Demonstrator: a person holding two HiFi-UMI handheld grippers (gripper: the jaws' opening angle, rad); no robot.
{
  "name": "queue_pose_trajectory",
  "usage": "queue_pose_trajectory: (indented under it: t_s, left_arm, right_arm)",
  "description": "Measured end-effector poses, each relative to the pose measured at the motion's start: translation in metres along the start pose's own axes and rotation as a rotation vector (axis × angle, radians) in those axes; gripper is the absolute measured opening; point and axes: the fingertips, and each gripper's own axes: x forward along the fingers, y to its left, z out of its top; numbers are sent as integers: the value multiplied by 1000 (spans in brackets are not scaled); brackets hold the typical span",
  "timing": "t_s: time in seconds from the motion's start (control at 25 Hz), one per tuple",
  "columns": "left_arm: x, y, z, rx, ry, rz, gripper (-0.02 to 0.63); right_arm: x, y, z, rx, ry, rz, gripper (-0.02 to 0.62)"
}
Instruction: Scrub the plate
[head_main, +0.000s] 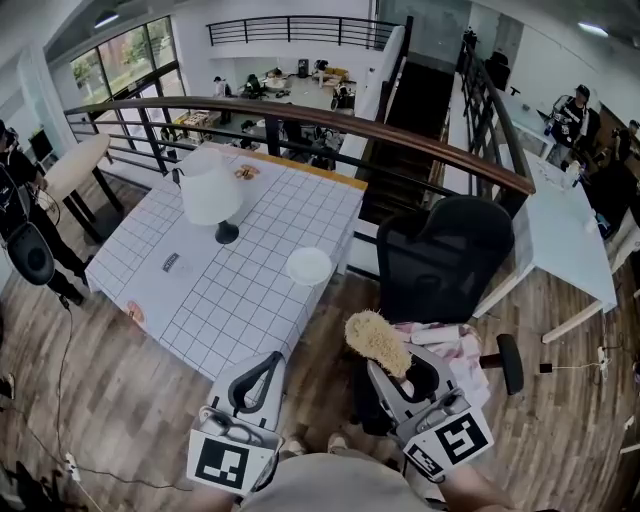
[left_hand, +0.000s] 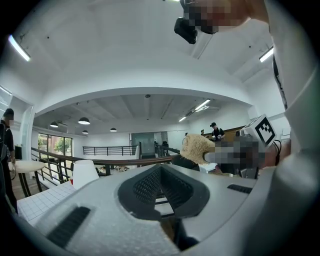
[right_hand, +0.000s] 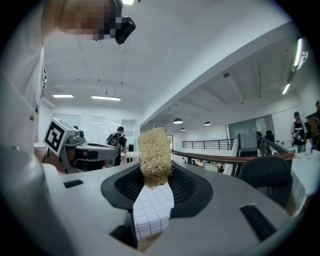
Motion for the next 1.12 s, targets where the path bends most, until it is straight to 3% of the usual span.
queue_pose_trajectory:
  t_s: [0.72,0.84,0.96,1.12]
  left_arm:
    - [36,-54,-7,20,18,34,14]
    - [36,-50,-9,4,20,42,14]
    - [37,-38,-11,-89,8,53,14]
    - [42,-22,-9,-22,1,87,14]
  right_arm:
    - [-39,-44,-15,-13,-11,19,137]
    - [-36,-46,-20,-9,-4,27,137]
    - [-29,-47,-22,-18,3,42,137]
    - [-16,-50,-22,-14,3,43,137]
